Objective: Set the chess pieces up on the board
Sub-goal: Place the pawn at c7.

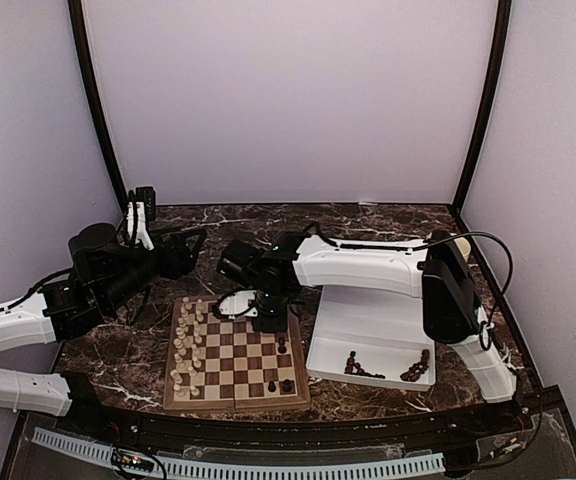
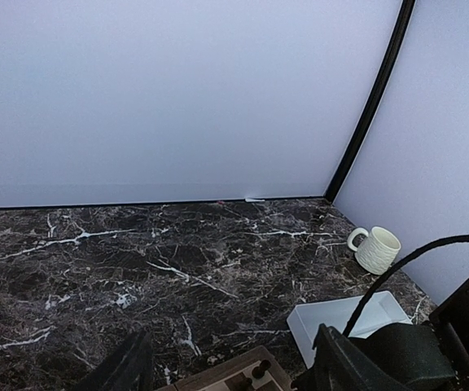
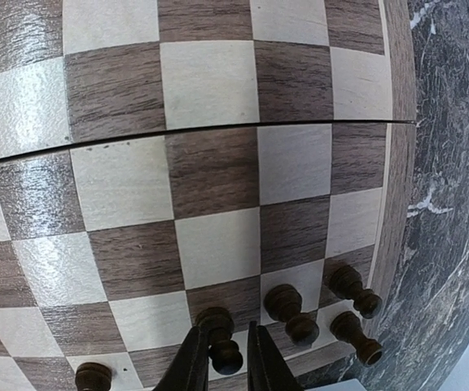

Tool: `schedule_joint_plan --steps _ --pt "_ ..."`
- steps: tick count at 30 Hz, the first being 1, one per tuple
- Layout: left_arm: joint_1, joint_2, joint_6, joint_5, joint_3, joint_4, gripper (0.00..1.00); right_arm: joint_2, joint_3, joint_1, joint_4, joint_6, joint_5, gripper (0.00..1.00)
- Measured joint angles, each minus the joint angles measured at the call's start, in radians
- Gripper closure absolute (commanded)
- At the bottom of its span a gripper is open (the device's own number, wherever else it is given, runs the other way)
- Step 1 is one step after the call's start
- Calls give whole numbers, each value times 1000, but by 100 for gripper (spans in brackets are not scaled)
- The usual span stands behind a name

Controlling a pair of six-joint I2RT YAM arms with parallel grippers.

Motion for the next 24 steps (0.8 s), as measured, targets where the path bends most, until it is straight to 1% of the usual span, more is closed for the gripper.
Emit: schedule_joint_plan --steps 4,8,14,17,19,22,24 --pt "0 0 -1 0 0 0 29 0 0 0 0 0 -4 84" --pt "0 0 -3 4 0 0 30 0 0 1 0 0 -4 80" --pt "0 0 -3 8 0 0 29 -1 7 5 1 5 -15 68" --pt "0 0 1 8 1 -8 29 -26 0 8 2 6 -19 66" --pt "0 1 8 10 10 -32 29 -71 -19 8 3 5 -30 66" --pt "0 18 27 27 60 -78 30 -198 -78 -6 4 5 -79 67" --pt "0 44 44 56 105 -93 31 -330 -161 -35 26 7 -146 68"
